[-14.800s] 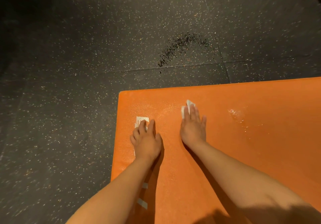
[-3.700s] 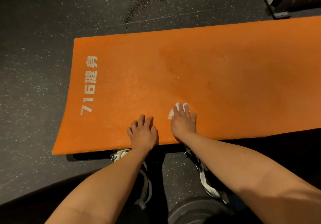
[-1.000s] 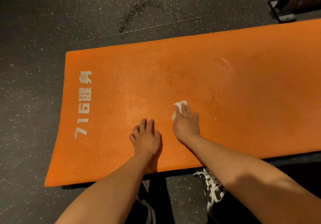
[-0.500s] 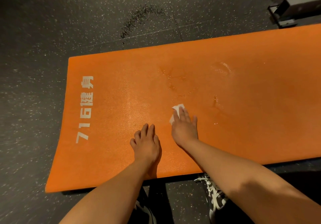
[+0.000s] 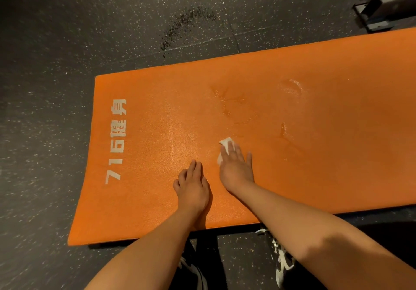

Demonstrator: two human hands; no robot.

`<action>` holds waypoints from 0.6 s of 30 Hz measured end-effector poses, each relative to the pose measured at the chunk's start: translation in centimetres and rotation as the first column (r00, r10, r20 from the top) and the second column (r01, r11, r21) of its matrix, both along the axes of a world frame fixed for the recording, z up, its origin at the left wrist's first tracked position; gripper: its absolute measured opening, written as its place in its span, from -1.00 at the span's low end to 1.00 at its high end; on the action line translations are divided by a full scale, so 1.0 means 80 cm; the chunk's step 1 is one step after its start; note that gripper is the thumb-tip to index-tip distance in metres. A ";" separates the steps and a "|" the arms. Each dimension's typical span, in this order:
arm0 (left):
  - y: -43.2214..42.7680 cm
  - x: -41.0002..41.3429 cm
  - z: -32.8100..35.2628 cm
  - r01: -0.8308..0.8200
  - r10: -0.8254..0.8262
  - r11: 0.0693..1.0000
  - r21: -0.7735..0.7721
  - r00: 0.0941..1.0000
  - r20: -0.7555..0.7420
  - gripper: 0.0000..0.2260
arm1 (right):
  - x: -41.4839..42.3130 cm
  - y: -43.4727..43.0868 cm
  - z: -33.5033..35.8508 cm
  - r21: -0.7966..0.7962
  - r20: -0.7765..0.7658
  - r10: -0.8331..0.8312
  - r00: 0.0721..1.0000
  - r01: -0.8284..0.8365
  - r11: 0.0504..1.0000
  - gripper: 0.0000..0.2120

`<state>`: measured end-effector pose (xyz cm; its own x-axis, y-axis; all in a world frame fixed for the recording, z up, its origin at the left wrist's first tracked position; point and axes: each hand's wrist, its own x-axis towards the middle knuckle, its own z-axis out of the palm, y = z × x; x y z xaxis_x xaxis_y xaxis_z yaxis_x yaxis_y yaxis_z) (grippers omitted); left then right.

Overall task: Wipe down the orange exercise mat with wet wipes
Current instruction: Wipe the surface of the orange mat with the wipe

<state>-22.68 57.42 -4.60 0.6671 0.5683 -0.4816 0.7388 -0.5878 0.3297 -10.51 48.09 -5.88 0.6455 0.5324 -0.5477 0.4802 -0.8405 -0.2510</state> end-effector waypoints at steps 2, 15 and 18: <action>0.002 0.004 0.000 -0.015 0.015 1.000 -0.005 1.000 -0.002 -0.52 | -0.019 0.011 0.003 0.111 -0.052 0.109 0.993 -0.103 0.989 -0.35; 0.037 0.030 -0.004 -0.093 0.094 0.996 0.008 0.995 -0.046 -0.45 | 0.026 0.037 -0.009 0.084 -0.001 0.030 1.000 -0.030 0.996 -0.33; 0.038 0.024 -0.010 -0.084 0.083 0.996 -0.011 0.996 -0.020 -0.47 | 0.002 0.056 -0.013 0.152 -0.054 0.253 0.966 -0.243 0.958 -0.36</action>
